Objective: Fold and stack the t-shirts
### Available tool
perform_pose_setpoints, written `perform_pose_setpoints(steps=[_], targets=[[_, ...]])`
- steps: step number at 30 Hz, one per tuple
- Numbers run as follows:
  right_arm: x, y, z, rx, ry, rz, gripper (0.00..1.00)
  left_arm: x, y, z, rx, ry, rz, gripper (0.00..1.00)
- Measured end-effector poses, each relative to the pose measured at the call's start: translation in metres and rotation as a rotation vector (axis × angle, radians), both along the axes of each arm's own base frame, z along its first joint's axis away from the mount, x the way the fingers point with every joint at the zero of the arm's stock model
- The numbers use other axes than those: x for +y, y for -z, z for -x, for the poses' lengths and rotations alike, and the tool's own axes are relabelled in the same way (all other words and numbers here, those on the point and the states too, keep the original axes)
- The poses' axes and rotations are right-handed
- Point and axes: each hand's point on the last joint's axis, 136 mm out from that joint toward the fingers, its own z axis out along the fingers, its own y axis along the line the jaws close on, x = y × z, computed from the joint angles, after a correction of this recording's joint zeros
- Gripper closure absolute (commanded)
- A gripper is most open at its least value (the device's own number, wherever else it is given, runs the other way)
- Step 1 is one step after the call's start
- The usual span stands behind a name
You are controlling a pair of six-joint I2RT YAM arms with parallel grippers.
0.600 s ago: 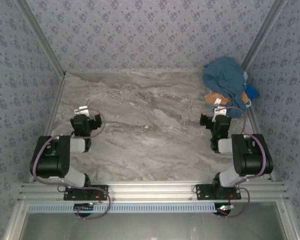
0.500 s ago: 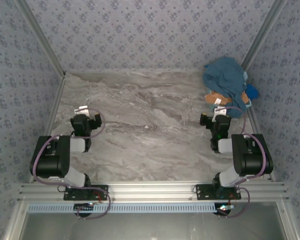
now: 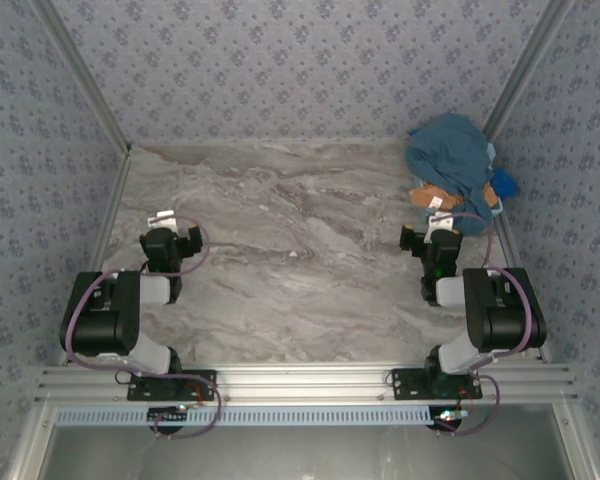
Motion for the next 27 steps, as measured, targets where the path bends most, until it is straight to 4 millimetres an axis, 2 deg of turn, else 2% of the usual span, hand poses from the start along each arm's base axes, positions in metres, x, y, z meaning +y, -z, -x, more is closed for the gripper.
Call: perform_pose_setpoints(steps=[4, 6, 8, 10, 11, 12, 15, 19, 21, 22, 24, 25, 26, 27], targets=[[-0.001, -0.003, 0.000, -0.021, 0.004, 0.004, 0.00, 0.000, 0.000, 0.000, 0.001, 0.002, -0.002, 0.02], [-0.001, -0.006, 0.008, -0.053, 0.021, 0.019, 0.00, -0.002, -0.002, 0.003, 0.016, 0.005, -0.018, 0.02], [0.005, -0.004, 0.021, -0.064, 0.019, 0.065, 0.00, -0.010, -0.015, 0.007, 0.005, 0.017, -0.048, 0.02], [0.014, -0.011, 0.033, -0.079, 0.008, 0.117, 0.00, -0.022, -0.044, 0.010, -0.057, 0.034, -0.064, 0.02], [0.019, -0.021, 0.035, -0.102, 0.003, 0.133, 0.00, -0.027, -0.059, 0.012, -0.091, 0.035, -0.067, 0.02], [0.022, -0.036, 0.037, -0.142, 0.007, 0.136, 0.00, -0.029, -0.073, 0.015, -0.122, 0.030, -0.070, 0.02], [0.023, -0.106, 0.039, -0.308, 0.050, 0.112, 0.00, -0.036, -0.114, 0.023, -0.208, 0.006, -0.070, 0.02], [0.035, -0.217, 0.033, -0.436, 0.087, 0.028, 0.00, -0.053, -0.162, 0.033, -0.277, 0.001, -0.054, 0.02], [0.036, -0.277, 0.028, -0.452, 0.103, -0.089, 0.00, -0.051, -0.184, 0.035, -0.251, -0.052, 0.041, 0.02], [0.029, -0.304, 0.029, -0.463, 0.129, -0.161, 0.00, -0.043, -0.199, 0.036, -0.229, -0.104, 0.112, 0.02], [0.009, -0.335, 0.033, -0.489, 0.152, -0.269, 0.00, -0.024, -0.232, 0.037, -0.249, -0.176, 0.255, 0.02], [-0.008, -0.338, 0.034, -0.479, 0.176, -0.308, 0.00, -0.013, -0.243, 0.038, -0.264, -0.200, 0.325, 0.02], [-0.022, -0.335, 0.035, -0.461, 0.211, -0.334, 0.00, -0.005, -0.247, 0.037, -0.262, -0.220, 0.375, 0.02], [-0.036, -0.325, 0.032, -0.402, 0.256, -0.361, 0.00, 0.001, -0.245, 0.036, -0.237, -0.237, 0.421, 0.02]])
